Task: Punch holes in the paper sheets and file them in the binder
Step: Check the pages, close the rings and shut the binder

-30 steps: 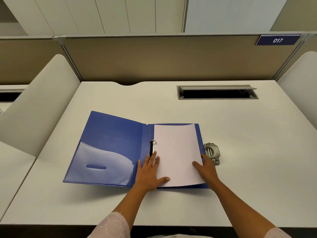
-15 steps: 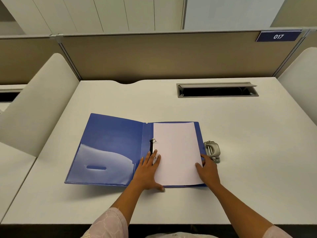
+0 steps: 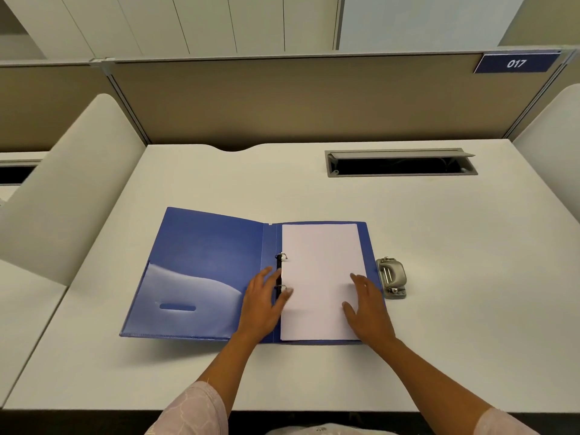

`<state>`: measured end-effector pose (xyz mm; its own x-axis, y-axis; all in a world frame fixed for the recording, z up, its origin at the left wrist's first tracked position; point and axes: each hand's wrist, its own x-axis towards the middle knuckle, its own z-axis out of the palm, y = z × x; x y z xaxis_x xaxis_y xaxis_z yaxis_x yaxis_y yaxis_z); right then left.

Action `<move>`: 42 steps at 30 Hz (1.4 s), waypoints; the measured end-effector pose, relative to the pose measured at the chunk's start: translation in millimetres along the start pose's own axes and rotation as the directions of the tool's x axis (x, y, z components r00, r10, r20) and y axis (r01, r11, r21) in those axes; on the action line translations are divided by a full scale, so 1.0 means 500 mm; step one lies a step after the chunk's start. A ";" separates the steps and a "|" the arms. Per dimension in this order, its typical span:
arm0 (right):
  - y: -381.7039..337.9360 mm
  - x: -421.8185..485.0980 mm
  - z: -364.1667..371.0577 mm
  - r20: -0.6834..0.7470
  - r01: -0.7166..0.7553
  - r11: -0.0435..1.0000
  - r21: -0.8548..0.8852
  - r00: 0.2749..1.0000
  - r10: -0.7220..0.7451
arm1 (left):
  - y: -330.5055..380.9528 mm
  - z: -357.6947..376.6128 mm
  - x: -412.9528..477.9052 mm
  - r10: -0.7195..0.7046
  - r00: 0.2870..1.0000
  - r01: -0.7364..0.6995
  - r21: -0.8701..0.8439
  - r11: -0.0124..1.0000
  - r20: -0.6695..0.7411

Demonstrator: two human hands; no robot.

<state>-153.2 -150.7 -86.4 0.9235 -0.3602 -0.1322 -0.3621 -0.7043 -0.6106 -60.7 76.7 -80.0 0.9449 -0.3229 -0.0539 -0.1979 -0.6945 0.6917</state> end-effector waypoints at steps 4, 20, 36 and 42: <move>-0.010 0.014 0.019 0.113 0.087 0.988 -0.128 0.991 -0.073 | -0.008 0.000 0.031 -0.205 0.978 0.197 -0.158 0.968 -0.037; 0.030 0.033 0.054 0.324 0.128 0.933 -0.336 0.946 -0.013 | 0.003 0.018 0.128 -0.524 0.851 0.518 -0.223 0.826 0.038; 0.021 0.040 0.043 0.376 0.126 0.932 -0.341 0.927 0.012 | 0.045 0.022 0.127 -0.281 0.958 0.284 0.079 0.955 -0.050; 0.016 0.039 0.042 0.372 0.115 0.924 -0.365 0.928 0.031 | 0.058 0.022 0.138 -0.400 0.911 0.391 -0.100 0.915 -0.098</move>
<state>-135.4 -150.8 -110.2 0.8926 -0.1289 -0.4321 -0.2747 -0.9153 -0.2945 -4.1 27.3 -71.7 0.9658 0.0466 -0.2549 0.2141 -0.6976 0.6837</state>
